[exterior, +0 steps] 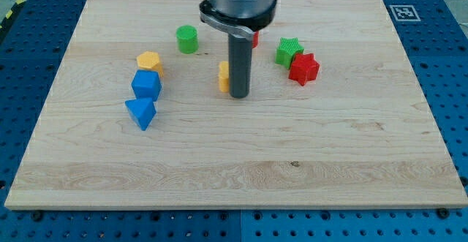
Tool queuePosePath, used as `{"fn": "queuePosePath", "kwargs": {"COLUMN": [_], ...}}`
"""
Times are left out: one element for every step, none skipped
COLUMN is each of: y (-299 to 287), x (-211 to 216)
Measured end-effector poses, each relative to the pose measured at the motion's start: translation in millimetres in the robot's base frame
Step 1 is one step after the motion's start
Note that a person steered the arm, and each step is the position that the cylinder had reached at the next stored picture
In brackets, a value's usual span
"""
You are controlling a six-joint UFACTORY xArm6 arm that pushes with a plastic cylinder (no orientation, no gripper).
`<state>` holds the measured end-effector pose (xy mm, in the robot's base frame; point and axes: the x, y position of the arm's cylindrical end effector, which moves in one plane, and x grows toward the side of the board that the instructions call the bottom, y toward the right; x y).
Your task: Slide the yellow heart towards the bottom side of the green circle
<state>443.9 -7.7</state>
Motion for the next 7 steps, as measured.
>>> {"fn": "queuePosePath", "kwargs": {"y": [-22.3,-26.6,-13.8,-7.1,-7.1,-7.1,-7.1], "x": [-18.6,-26.0,-19.4,-20.0,-26.5,-42.8,-53.8]}}
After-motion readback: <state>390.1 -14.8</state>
